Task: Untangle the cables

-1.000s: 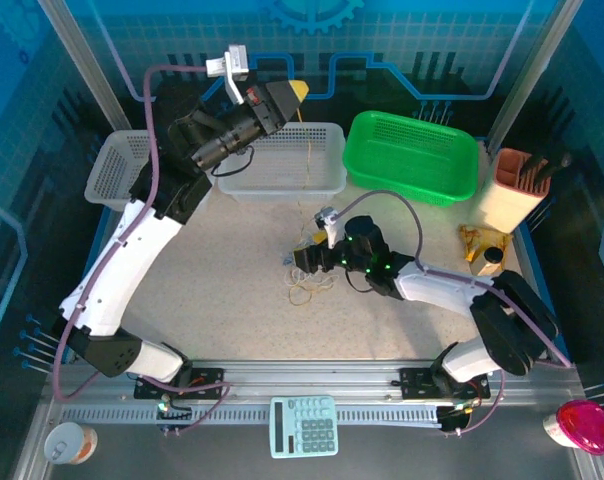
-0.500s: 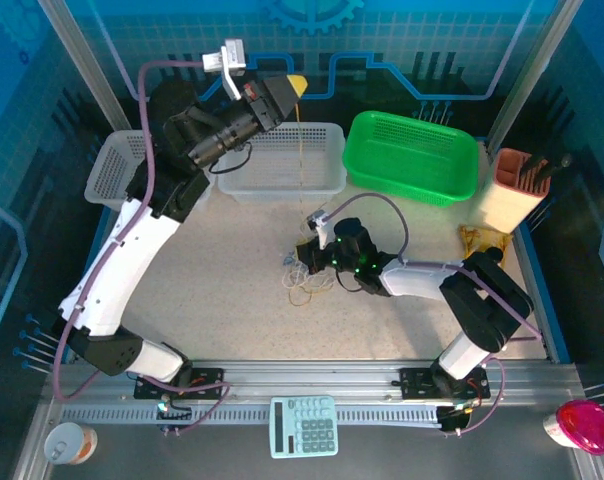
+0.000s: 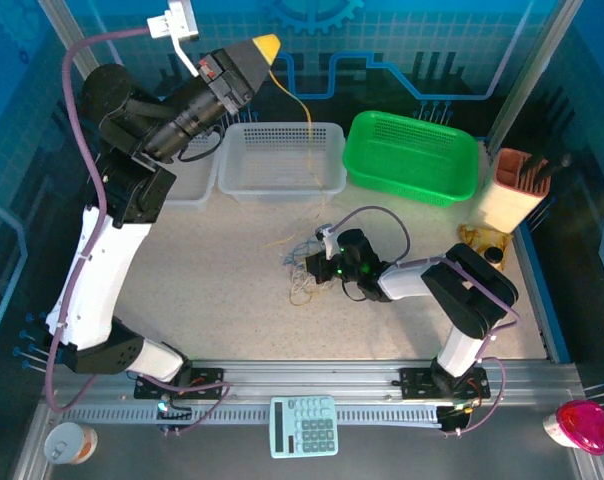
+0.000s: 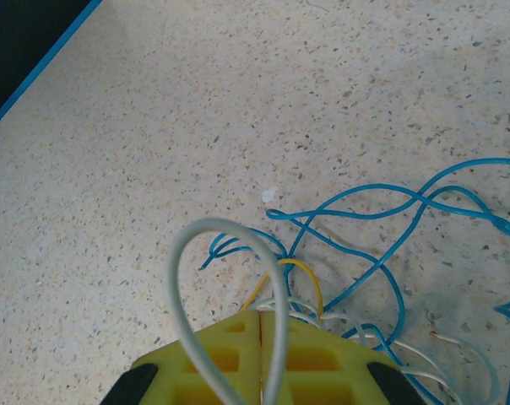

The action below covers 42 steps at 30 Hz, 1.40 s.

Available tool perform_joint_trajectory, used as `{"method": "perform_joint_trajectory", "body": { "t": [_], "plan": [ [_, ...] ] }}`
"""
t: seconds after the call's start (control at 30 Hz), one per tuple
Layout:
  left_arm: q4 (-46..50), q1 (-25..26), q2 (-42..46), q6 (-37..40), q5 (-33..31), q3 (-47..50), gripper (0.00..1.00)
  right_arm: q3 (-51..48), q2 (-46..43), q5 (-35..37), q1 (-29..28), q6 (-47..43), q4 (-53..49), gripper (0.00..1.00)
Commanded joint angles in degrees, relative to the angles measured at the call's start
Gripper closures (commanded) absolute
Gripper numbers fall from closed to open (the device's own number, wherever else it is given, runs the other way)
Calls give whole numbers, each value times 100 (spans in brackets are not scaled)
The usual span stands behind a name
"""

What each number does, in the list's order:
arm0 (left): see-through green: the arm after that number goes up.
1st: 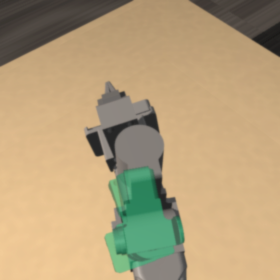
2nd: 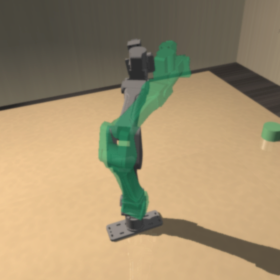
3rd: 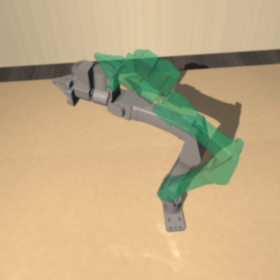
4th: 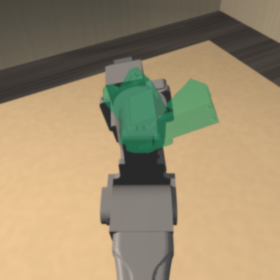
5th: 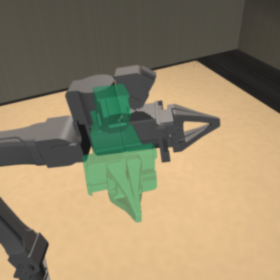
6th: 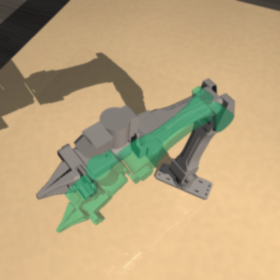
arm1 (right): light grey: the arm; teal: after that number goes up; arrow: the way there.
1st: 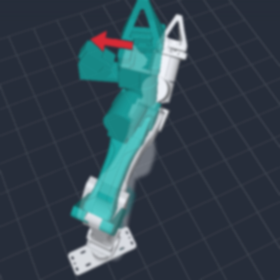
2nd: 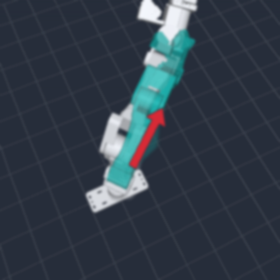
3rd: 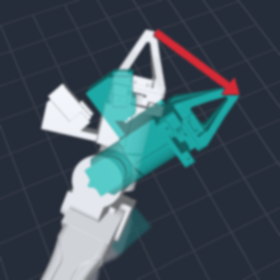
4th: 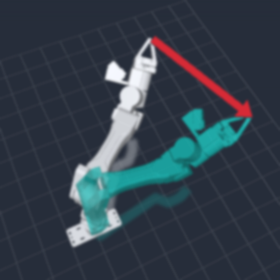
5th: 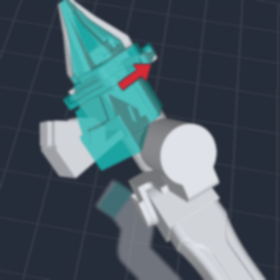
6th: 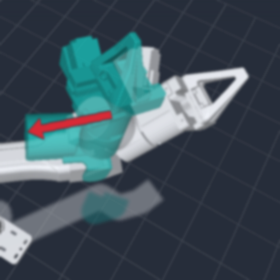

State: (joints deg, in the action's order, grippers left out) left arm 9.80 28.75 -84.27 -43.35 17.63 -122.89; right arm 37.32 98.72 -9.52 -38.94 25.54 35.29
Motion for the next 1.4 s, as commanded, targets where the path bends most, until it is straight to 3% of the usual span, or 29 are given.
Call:
{"method": "perform_joint_trajectory", "body": {
  "t": [0.0,0.1,0.3,0.5,0.97,1.13,1.37],
  "plan": [
    [188,-20,-2,184,-80,-64,100,-63,0,-120,49,66,217,100],
    [206,-28,7,277,-160,112,100,-24,-161,-160,49,39,50,98],
    [407,-79,-24,757,-472,186,100,-18,-625,-141,35,-51,-320,55],
    [442,-179,-205,1314,-989,201,100,-79,-1117,-82,1,-116,-581,34],
    [-950,-811,-1572,1884,-1262,-163,100,-395,-2890,632,71,-336,-1937,28],
    [-952,-1008,-2432,1764,-1146,-1135,100,-518,-3668,825,256,-391,-2790,26],
    [-475,-1250,-3835,1432,-1154,-3353,100,-665,-4397,733,660,-322,-3508,24]
  ]
}}
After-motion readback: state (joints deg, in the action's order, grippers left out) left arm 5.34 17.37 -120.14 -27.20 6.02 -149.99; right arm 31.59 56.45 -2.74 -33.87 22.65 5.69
